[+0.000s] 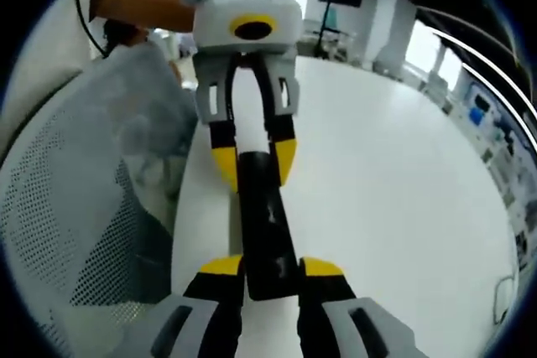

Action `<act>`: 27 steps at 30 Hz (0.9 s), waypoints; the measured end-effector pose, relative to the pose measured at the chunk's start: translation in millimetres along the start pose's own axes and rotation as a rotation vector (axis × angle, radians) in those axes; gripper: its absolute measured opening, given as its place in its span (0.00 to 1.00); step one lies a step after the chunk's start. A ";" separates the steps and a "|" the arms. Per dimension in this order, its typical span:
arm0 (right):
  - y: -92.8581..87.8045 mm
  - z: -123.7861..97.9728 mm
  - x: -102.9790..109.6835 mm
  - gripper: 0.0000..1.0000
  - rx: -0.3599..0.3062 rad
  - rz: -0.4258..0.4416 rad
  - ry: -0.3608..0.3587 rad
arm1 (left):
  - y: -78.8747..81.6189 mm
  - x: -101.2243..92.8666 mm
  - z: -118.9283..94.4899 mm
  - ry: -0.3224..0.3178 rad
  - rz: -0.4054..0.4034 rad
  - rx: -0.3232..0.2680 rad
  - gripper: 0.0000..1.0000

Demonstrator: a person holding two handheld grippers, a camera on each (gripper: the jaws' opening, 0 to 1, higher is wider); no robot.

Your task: Press the specified remote control buttons in sequence, fully releasing each button before pressing the next.

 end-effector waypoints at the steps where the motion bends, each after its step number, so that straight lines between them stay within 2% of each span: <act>1: 0.2 0.2 0.6 0.21 0.000 -0.002 0.000 | -0.4 -0.3 0.2 -0.001 0.000 0.001 0.23; 27: -6.6 10.8 9.9 0.21 0.018 -0.009 0.012 | -6.6 -7.3 1.8 0.012 0.020 0.006 0.24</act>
Point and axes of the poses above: the point that each gripper's makers call its tool centre point, and the gripper's own axes: z roughly forward along the fingers, x roughly to its left, y roughly out of its top, the point moved 5 cm from there along -z, roughly backward along the fingers, and after that the axes turned 10 degrees about -y, right-handed, at the moved point
